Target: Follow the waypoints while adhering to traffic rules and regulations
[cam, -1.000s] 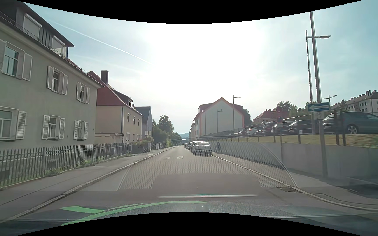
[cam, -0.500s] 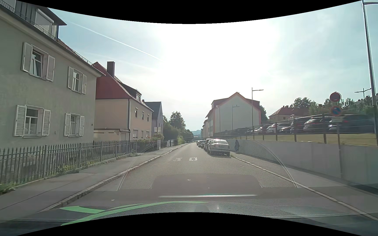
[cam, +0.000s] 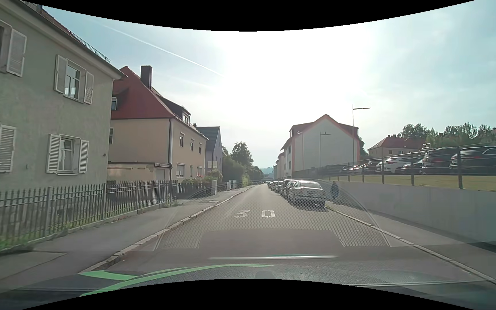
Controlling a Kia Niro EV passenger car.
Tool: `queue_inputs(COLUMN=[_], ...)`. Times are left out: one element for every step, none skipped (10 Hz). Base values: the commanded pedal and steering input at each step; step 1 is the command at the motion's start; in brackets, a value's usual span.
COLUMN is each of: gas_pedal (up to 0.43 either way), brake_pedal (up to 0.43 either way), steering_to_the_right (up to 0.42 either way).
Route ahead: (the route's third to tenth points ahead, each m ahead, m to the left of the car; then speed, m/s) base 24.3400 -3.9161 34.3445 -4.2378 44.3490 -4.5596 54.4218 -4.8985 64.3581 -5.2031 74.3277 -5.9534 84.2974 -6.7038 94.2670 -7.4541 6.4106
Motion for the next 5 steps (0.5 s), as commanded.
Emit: queue_inputs(gas_pedal=[0.118, 0.118, 0.130, 0.130, 0.130], brake_pedal=[0.000, 0.000, 0.000, 0.000, 0.000], steering_to_the_right=[0.007, 0.013, 0.016, 0.018, 0.020])
